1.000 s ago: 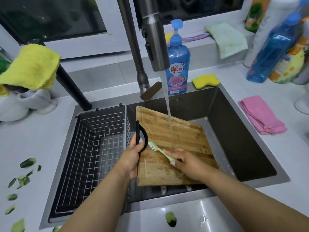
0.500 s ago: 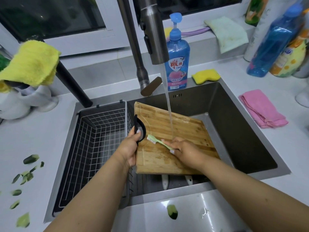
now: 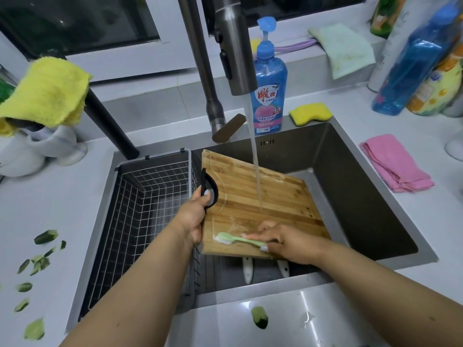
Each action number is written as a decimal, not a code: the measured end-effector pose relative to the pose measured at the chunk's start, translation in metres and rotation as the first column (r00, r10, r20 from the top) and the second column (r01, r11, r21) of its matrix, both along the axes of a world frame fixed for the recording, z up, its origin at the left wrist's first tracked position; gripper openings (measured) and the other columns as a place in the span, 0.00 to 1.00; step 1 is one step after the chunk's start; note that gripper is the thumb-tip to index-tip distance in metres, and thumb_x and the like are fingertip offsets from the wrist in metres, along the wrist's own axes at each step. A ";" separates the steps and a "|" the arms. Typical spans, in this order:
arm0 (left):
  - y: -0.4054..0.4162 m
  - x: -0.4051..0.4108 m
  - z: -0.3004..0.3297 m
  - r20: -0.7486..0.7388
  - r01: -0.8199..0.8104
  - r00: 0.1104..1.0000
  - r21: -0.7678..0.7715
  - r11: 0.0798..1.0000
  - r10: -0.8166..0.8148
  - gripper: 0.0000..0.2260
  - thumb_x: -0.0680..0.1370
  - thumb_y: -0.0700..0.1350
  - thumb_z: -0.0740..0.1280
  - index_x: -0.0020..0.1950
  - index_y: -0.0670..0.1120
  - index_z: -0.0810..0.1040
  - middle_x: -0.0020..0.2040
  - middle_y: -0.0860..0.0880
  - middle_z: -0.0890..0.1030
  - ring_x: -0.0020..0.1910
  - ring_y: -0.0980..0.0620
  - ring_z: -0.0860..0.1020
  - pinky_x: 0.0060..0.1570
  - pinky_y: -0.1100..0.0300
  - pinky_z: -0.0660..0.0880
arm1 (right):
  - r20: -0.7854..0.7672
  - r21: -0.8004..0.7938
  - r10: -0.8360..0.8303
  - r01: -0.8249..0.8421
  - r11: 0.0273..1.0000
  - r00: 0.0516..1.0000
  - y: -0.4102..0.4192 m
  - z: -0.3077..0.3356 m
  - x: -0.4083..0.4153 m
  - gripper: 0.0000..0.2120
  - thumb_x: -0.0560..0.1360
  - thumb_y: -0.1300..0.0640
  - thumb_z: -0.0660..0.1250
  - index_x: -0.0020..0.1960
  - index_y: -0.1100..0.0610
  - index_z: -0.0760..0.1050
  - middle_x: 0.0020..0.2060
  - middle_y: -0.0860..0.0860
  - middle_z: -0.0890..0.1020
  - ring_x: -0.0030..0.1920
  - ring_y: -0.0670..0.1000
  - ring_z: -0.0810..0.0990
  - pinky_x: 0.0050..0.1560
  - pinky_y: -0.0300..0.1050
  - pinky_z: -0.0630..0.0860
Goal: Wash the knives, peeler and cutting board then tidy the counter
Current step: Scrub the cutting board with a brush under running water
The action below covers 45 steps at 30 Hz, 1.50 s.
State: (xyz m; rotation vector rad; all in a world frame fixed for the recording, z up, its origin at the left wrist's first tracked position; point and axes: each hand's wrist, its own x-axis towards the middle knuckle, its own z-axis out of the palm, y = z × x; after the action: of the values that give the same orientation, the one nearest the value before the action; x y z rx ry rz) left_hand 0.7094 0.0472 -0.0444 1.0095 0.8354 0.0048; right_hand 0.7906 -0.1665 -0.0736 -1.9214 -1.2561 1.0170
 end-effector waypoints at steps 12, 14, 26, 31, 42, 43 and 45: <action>0.006 -0.001 -0.003 -0.086 -0.059 0.995 0.009 0.998 0.059 0.17 0.84 0.45 0.55 0.73 0.54 0.65 0.52 0.42 0.82 0.45 0.42 0.81 0.33 0.48 0.79 | 0.042 -0.065 -0.035 0.038 0.997 0.998 -0.014 0.004 0.019 0.22 0.78 0.61 0.64 0.68 0.42 0.70 0.52 0.45 0.72 0.52 0.42 0.71 0.53 0.25 0.63; 0.006 0.000 -0.003 -0.097 -0.074 0.992 0.008 0.997 0.075 0.18 0.83 0.45 0.55 0.74 0.54 0.64 0.55 0.41 0.81 0.46 0.41 0.81 0.34 0.47 0.79 | 0.035 -0.030 -0.023 0.024 0.999 0.999 -0.006 0.005 0.013 0.23 0.78 0.61 0.64 0.67 0.40 0.70 0.52 0.43 0.72 0.53 0.41 0.71 0.55 0.25 0.63; 0.011 -0.005 0.006 -0.012 -0.077 0.997 0.076 0.994 0.078 0.11 0.84 0.44 0.55 0.62 0.50 0.73 0.47 0.43 0.82 0.43 0.43 0.81 0.35 0.48 0.80 | 0.067 -0.125 -0.103 0.111 0.986 0.992 -0.017 -0.010 0.020 0.23 0.78 0.60 0.63 0.67 0.37 0.67 0.51 0.45 0.70 0.56 0.47 0.71 0.62 0.34 0.65; 0.009 -0.006 0.006 -0.017 -0.084 0.996 0.061 0.995 0.085 0.11 0.84 0.44 0.55 0.62 0.50 0.73 0.46 0.43 0.83 0.43 0.42 0.81 0.37 0.47 0.79 | 0.050 -0.179 -0.110 0.117 0.977 0.993 -0.032 -0.017 0.027 0.22 0.78 0.59 0.63 0.66 0.37 0.68 0.52 0.46 0.71 0.56 0.48 0.72 0.64 0.38 0.67; -0.003 -0.007 0.003 -0.041 -0.099 0.994 0.084 0.992 0.103 0.15 0.84 0.46 0.55 0.70 0.52 0.67 0.50 0.43 0.82 0.46 0.43 0.81 0.37 0.48 0.79 | 0.365 -0.168 -0.202 0.278 0.946 0.909 0.004 -0.028 0.036 0.19 0.79 0.45 0.59 0.69 0.45 0.70 0.52 0.47 0.74 0.50 0.48 0.73 0.55 0.46 0.72; -0.003 -0.007 0.004 -0.041 -0.099 0.994 0.085 0.991 0.103 0.14 0.84 0.46 0.55 0.69 0.52 0.67 0.49 0.43 0.82 0.46 0.43 0.81 0.38 0.47 0.78 | 0.365 -0.186 -0.227 0.310 0.933 0.903 0.003 -0.029 0.034 0.19 0.79 0.46 0.60 0.69 0.45 0.70 0.52 0.47 0.74 0.50 0.48 0.73 0.54 0.45 0.72; -0.003 -0.007 0.004 -0.046 -0.104 0.993 0.079 0.991 0.108 0.12 0.84 0.46 0.54 0.67 0.54 0.68 0.49 0.43 0.82 0.45 0.42 0.81 0.39 0.46 0.78 | 0.270 -0.159 -0.196 0.244 0.957 0.943 0.008 -0.021 0.018 0.20 0.79 0.52 0.61 0.69 0.40 0.68 0.54 0.46 0.74 0.51 0.49 0.74 0.55 0.45 0.74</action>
State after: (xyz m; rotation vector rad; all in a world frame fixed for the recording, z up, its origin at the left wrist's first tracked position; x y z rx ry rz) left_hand 0.7025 0.0438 -0.0401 1.0393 0.9405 0.1032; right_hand 0.8089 -0.1581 -0.0944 -2.3413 -1.0733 0.8201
